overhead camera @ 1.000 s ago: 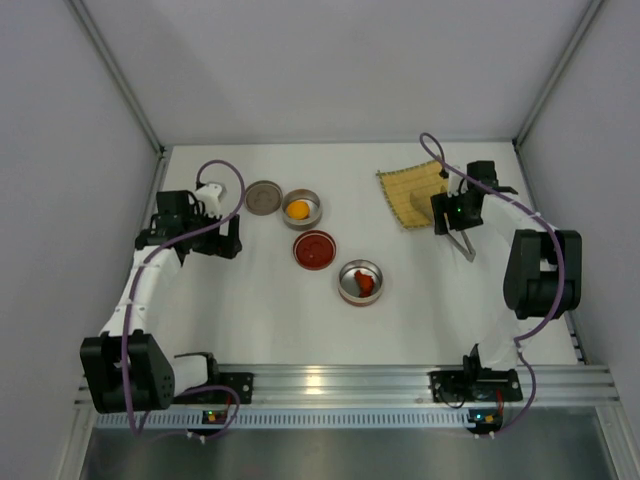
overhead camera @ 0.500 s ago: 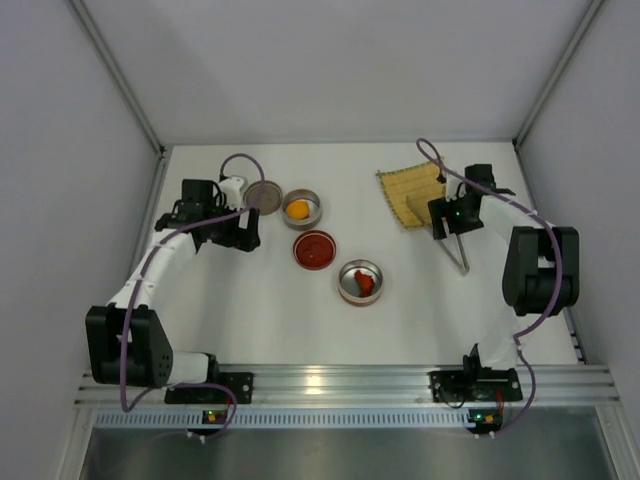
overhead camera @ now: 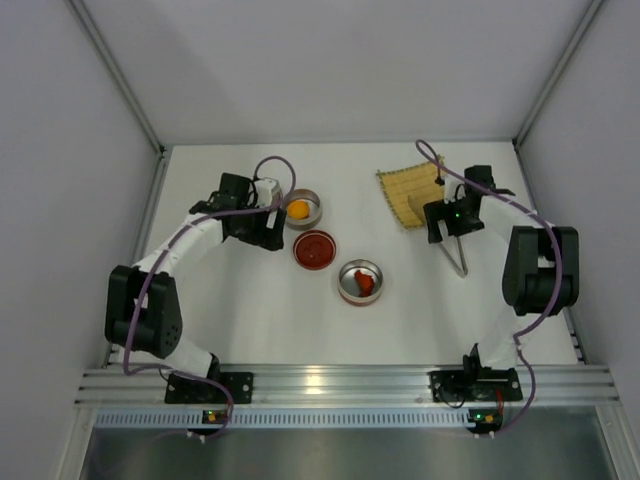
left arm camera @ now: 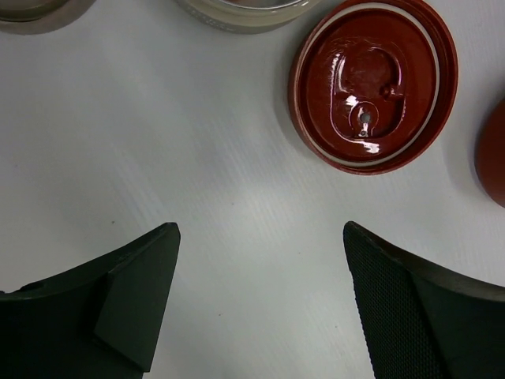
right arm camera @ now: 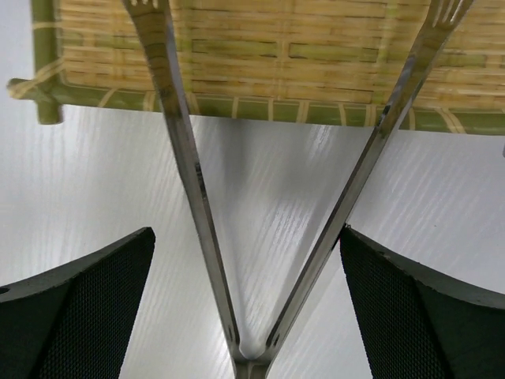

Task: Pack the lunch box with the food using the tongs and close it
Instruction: Place the clamp on the plate, then pick up the box lid from the center of the board.

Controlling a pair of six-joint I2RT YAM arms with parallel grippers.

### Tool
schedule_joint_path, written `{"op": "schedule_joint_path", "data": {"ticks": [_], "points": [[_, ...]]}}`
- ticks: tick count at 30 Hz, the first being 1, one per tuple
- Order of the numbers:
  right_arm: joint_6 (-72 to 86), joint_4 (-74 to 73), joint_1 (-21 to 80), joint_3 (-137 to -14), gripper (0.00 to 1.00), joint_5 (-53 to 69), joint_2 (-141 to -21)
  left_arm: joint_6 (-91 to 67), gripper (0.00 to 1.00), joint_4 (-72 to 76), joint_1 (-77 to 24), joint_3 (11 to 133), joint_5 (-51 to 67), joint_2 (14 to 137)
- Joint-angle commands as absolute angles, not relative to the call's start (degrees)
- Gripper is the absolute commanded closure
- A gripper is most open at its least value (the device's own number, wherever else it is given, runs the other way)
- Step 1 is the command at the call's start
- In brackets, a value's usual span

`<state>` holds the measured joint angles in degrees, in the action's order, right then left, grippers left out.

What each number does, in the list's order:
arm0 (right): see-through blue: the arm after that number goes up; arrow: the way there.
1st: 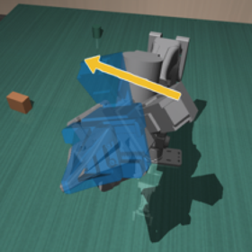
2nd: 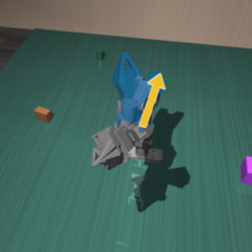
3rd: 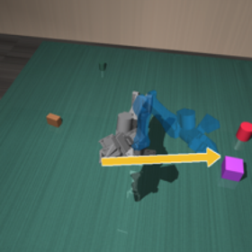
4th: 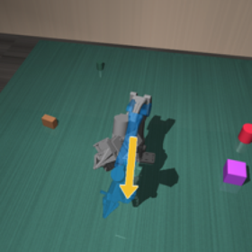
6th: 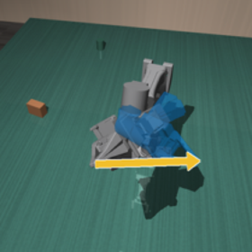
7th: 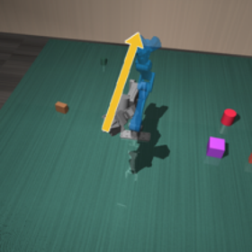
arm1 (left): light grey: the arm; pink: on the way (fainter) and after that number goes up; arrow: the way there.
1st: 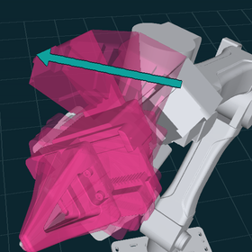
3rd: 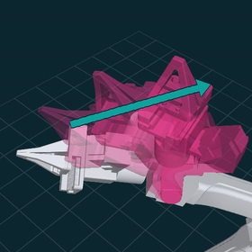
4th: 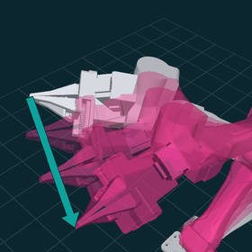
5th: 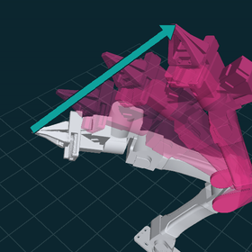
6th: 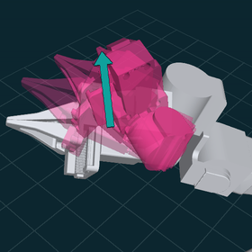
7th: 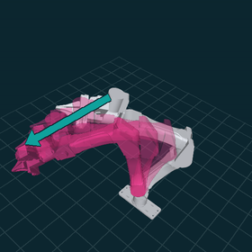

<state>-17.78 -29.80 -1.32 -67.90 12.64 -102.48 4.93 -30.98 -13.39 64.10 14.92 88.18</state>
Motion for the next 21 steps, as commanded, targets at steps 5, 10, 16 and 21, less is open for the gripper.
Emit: {"op": "schedule_joint_path", "data": {"ticks": [5, 10, 16, 21], "points": [[-16.2, -37.0, -1.9, -75.8, 0.01, 18.7, -93.7, 0.3, 0.21, -28.0, -17.3, 71.7, 12.4, 97.0], [-16.0, -40.1, -1.9, -78.0, 0.01, 20.8, -88.3, -4.0, 0.35, -28.3, -18.8, 74.7, 13.4, 102.2], [-16.1, -40.9, -1.9, -75.8, 0.01, 21.7, -82.9, -4.4, 0.4, -27.7, -21.8, 75.3, 10.5, 105.8], [-17.3, -41.0, -1.9, -74.2, 0.01, 21.2, -81.5, -4.7, 0.41, -27.2, -23.6, 75.4, 8.9, 107.0]]}}
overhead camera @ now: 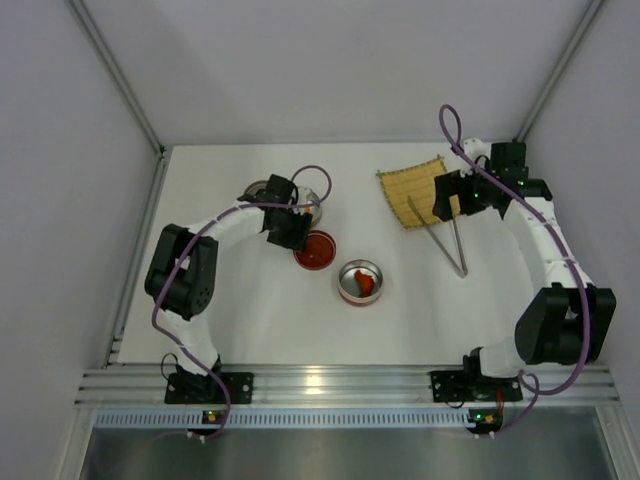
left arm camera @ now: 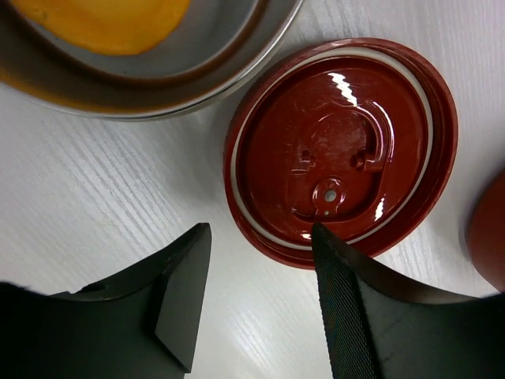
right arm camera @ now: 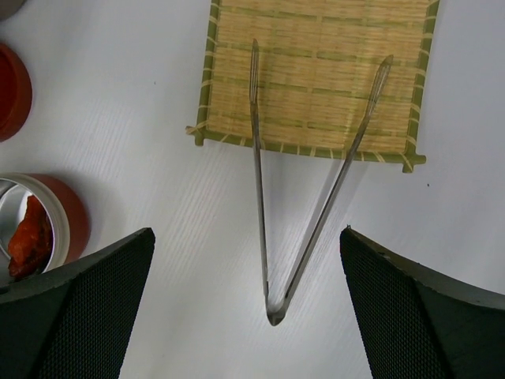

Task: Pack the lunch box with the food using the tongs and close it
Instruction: Pick up the box lid from the center of the board.

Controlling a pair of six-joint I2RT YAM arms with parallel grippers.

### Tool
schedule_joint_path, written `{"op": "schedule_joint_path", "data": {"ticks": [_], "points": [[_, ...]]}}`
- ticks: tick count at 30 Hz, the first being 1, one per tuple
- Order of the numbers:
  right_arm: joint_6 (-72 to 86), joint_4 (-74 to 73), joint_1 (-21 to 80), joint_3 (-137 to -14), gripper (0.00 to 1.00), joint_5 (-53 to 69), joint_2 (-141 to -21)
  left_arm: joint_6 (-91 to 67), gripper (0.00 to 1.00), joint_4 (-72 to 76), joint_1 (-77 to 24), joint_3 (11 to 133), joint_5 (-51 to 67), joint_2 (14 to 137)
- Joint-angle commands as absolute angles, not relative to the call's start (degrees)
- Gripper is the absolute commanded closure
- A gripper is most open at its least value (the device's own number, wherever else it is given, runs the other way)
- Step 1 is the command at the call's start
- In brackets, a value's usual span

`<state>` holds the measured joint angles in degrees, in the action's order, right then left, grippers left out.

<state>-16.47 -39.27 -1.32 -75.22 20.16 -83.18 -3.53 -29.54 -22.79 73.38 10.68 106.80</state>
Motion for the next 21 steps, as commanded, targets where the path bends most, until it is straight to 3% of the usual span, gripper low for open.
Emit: {"op": "schedule_joint_path", "data": {"ticks": [1, 12, 16, 17, 18, 21], "points": [[-17.4, -41.0, -1.9, -73.7, 0.01, 21.3, -81.4, -4.7, 0.41, -27.2, -23.8, 75.5, 7.9, 107.7], [-16.0, -41.4, -1.9, -73.6, 0.01, 24.3, -79.1, -5.0, 0.62, -30.1, -23.8, 76.6, 0.8, 111.0], [-15.3, -41.5, -1.9, -73.9, 0.01, 26.2, -77.9, -5.4, 0.78, -31.7, -23.7, 77.6, 4.3, 112.6], [-15.1, -41.5, -1.9, -73.9, 0.0, 26.9, -77.2, -5.9, 0.9, -32.9, -23.8, 78.9, 5.5, 112.7], [-14.5, -41.4, -1.9, -74.0, 0.01, 28.7, -76.7, -6.0, 0.97, -36.3, -23.8, 79.9, 8.4, 112.3], [-12.8, -40.6, -1.8, -73.9, 0.01, 32.6, -75.2, -4.4, 1.0, -44.3, -23.7, 84.4, 11.4, 108.6]]}}
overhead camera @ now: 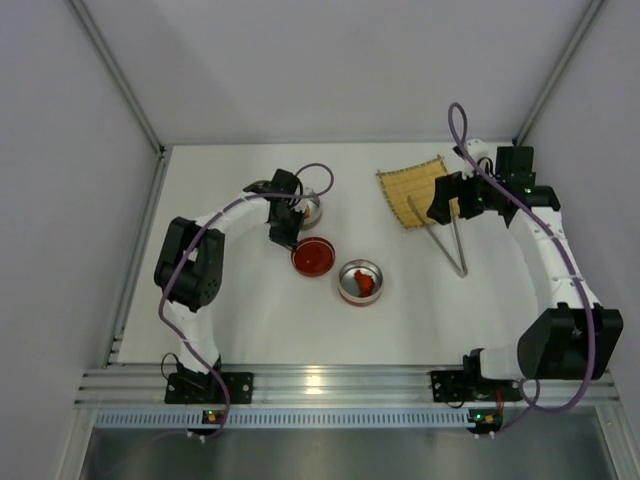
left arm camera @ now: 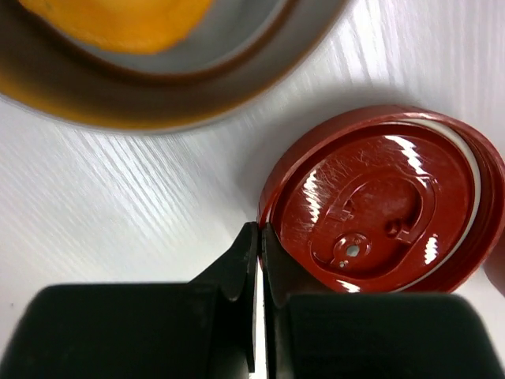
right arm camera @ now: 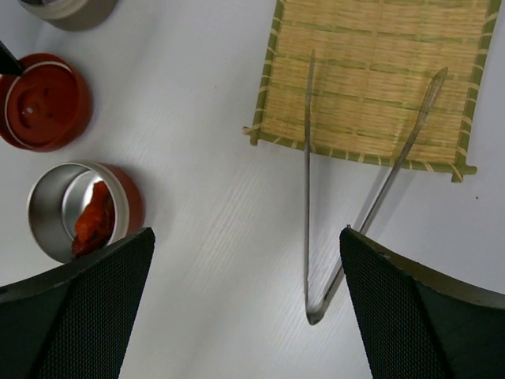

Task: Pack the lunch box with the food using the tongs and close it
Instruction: Pick up the box lid from the center of the board.

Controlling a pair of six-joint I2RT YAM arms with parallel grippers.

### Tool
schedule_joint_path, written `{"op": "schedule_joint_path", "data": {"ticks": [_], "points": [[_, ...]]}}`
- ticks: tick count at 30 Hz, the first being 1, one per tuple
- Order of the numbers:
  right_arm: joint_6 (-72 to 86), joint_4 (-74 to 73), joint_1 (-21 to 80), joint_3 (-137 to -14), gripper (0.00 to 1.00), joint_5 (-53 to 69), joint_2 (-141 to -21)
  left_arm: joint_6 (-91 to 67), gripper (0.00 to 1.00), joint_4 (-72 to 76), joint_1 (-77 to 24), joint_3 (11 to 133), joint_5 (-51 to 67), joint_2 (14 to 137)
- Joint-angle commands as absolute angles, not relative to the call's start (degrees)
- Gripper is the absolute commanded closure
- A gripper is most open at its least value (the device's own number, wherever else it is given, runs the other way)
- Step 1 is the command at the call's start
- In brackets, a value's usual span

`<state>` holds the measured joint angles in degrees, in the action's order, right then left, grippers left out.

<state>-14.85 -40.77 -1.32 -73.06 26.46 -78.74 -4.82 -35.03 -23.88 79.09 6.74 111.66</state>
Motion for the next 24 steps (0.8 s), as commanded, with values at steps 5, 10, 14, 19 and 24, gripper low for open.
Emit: {"op": "schedule_joint_path", "data": {"ticks": [5, 10, 14, 19, 24], "points": [[-8.4, -34.7, -0.9, -71.3, 0.01, 41.4, -72.6, 5.5, 1.0, -56.4, -23.7, 93.8, 15.0, 100.5], [-3.7, -18.1, 2.7, -61.2, 0.01, 54.6, -69.3, 16.5, 1.0, -69.8, -23.6, 100.4, 30.5, 94.1], [-1.6, -5.2, 4.7, -52.6, 0.03, 61.9, -66.3, 20.7, 1.0, -73.5, -23.6, 101.2, 34.6, 91.1], [-5.9, -7.0, 11.2, -50.8, 0.04, 60.5, -67.0, 19.4, 1.0, -71.5, -23.6, 102.4, 26.5, 88.9], [-6.2, -6.9, 13.0, -50.6, 0.05, 58.6, -69.3, 10.7, 1.0, -72.5, -18.4, 104.1, 31.9, 92.7]]}}
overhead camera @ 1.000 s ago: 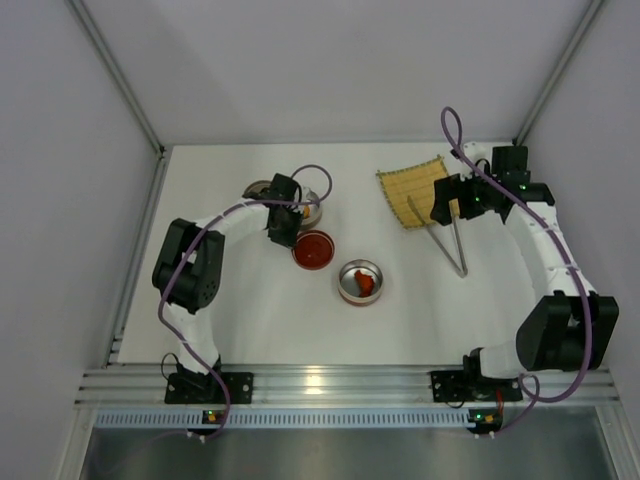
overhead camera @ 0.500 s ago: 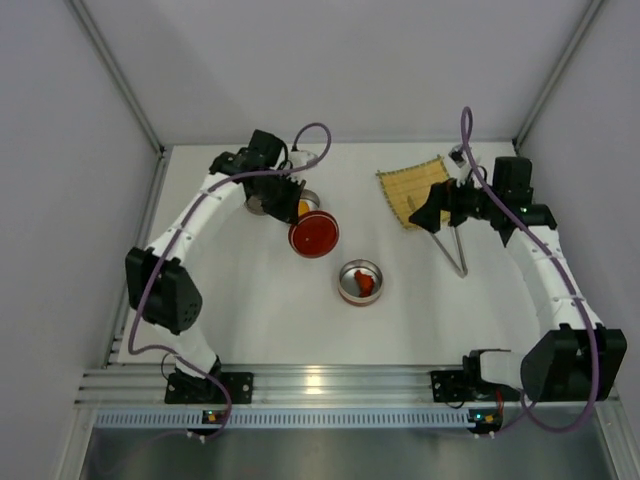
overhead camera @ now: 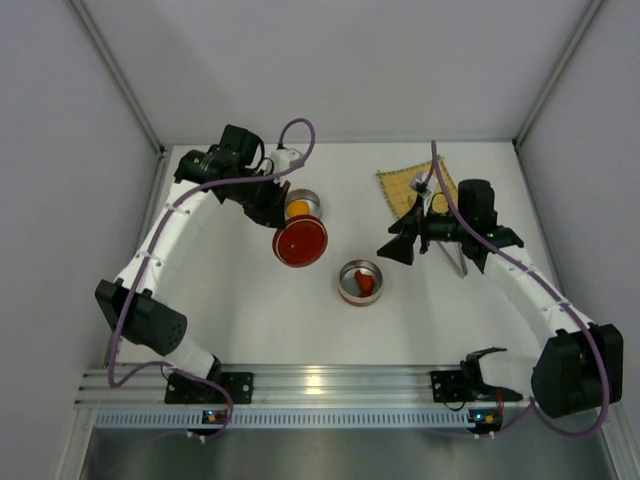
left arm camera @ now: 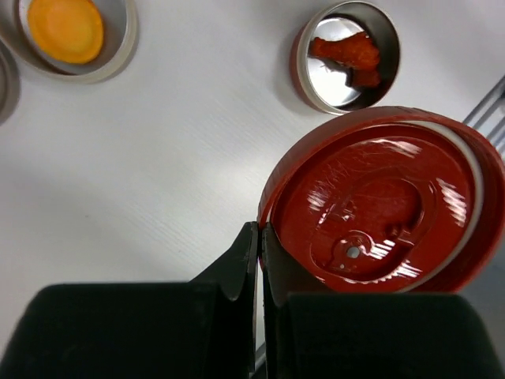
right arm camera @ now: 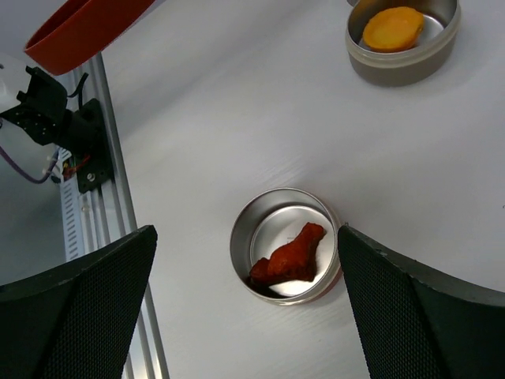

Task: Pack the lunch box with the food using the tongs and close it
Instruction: Pick up the box lid from the center of the board.

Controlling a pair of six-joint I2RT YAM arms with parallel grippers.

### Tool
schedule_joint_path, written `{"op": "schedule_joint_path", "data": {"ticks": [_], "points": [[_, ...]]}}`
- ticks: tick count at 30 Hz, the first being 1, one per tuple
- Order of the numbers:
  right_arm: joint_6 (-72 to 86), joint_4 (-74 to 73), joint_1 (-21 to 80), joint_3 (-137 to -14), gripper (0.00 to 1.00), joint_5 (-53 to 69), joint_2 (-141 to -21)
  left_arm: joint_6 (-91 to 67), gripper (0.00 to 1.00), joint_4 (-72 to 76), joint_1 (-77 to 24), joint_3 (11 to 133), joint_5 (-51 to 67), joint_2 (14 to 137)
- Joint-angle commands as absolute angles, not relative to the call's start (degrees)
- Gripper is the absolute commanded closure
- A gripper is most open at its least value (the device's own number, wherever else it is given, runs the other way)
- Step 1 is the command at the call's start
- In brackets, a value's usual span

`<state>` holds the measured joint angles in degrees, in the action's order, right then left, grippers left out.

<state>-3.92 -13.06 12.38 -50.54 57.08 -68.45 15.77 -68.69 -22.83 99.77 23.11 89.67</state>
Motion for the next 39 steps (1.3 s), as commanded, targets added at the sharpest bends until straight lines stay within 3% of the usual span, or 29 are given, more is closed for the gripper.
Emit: {"op": "schedule_joint_path", "data": {"ticks": [1, 3, 7, 9, 10, 11, 13, 16, 21, 31, 35, 39], "points": [[-6.1, -6.9, 13.0, -50.7, 0.05, 58.5, -69.4, 9.6, 1.0, -71.9, -18.1, 104.6, 31.6, 92.9], [-5.7, -6.5, 13.0, -50.1, 0.05, 58.0, -69.4, 7.7, 1.0, -68.7, -19.3, 102.8, 20.4, 91.4], [-4.7, -6.2, 13.1, -49.6, 0.05, 58.0, -69.9, 2.0, 1.0, -66.2, -10.2, 99.9, 30.3, 91.0], [-2.8, -5.5, 13.3, -49.6, 0.05, 58.4, -70.2, 0.3, 1.0, -66.7, -8.6, 95.2, 43.4, 91.1], [-2.3, -5.4, 13.4, -49.7, 0.05, 58.6, -70.9, 0.6, 1.0, -68.7, -8.6, 90.0, 61.3, 92.1], [-1.6, -5.4, 13.7, -49.9, 0.05, 58.8, -71.2, 0.4, 1.0, -67.9, -8.7, 87.5, 66.0, 91.7], [-1.6, -5.6, 14.0, -50.1, 0.05, 58.8, -71.4, 0.9, 1.0, -68.1, -8.7, 87.1, 66.1, 90.7], [-0.9, -4.5, 14.2, -49.4, 0.05, 58.6, -70.4, 0.4, 1.0, -65.4, -10.4, 89.9, 46.9, 87.8], [6.0, 5.3, 15.9, -47.0, 0.08, 61.4, -69.0, -4.8, 1.0, -59.0, -9.1, 85.1, 69.1, 84.0], [12.7, 22.3, 28.1, -46.8, 0.23, 57.1, -66.9, -0.5, 1.0, -61.4, -9.2, 83.2, 78.3, 82.1], [16.7, 29.0, 28.8, -49.2, 0.25, 58.0, -68.4, 8.1, 1.0, -65.8, -9.2, 81.7, 84.7, 81.3], [23.4, 37.8, 29.9, -51.8, 0.34, 59.9, -70.3, 12.7, 1.0, -68.3, -9.3, 80.8, 86.6, 81.5]]}}
